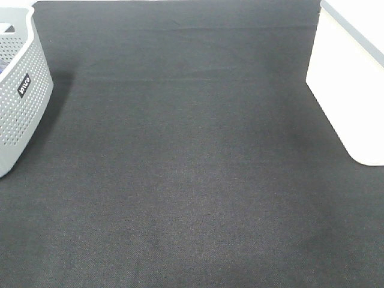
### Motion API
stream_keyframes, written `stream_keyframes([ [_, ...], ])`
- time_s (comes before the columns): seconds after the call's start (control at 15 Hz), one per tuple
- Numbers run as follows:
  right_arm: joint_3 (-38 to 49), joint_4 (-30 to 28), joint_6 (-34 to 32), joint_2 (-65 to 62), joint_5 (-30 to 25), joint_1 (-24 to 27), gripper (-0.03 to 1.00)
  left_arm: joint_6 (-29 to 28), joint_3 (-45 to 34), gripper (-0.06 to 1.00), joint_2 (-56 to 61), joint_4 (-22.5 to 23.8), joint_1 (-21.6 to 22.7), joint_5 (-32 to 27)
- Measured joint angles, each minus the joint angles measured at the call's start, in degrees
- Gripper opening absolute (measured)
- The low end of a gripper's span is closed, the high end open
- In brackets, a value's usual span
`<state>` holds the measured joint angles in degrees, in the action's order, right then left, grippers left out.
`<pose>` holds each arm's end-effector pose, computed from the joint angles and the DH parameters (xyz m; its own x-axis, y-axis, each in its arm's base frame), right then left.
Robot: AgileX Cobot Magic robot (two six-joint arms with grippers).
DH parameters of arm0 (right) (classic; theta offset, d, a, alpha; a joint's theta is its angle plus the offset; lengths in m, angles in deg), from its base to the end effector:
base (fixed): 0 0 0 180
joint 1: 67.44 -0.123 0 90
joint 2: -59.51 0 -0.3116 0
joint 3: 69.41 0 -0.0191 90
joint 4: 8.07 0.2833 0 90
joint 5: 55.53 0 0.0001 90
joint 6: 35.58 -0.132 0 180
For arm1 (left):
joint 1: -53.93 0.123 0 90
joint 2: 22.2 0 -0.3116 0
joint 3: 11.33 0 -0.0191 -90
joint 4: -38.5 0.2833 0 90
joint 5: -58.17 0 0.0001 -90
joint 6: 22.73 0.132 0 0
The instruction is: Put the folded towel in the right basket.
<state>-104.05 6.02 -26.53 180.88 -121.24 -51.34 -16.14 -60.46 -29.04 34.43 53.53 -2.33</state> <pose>0.4931 -0.1118 0.3108 -0.8546 0.1908 -0.4829 0.1227 0.9779 0.1692 0.0326 -0.0084 0.2758 -0.4383 0.0828 -0.8950 0.0976 0.9942 0.0442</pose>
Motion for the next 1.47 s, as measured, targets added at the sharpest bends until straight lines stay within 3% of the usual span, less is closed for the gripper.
stream_keyframes([
  [0.2, 0.00, 0.00, -1.09, 0.46, -0.06, 0.00, 0.65, 0.00, 0.00, 0.88, 0.00, 0.00, 0.00, 0.00],
  [0.27, 0.00, 0.86, -1.09, 0.40, -0.29, 0.00, 0.68, 0.00, 0.00, 0.88, 0.00, 0.00, 0.00, 0.00],
  [0.53, 0.00, 8.14, -1.15, -1.60, -3.50, -1.03, 0.70, 0.00, 0.00, 0.88, 0.00, 0.00, 0.00, 0.00],
  [1.0, 1.20, -0.29, -1.15, -11.40, -3.72, -14.04, 0.70, 0.00, 0.00, 0.88, 0.00, 0.00, 0.00, 0.00],
  [1.13, 7.45, -1.83, -1.20, -17.88, -3.67, -16.73, 0.70, 0.00, 0.00, 0.88, 0.00, 0.00, 0.00, 0.00],
  [1.47, 26.07, -5.67, -1.55, -31.05, -3.72, -16.73, 0.70, 0.00, 0.00, 0.88, 0.00, 0.00, 0.00, 0.00],
])
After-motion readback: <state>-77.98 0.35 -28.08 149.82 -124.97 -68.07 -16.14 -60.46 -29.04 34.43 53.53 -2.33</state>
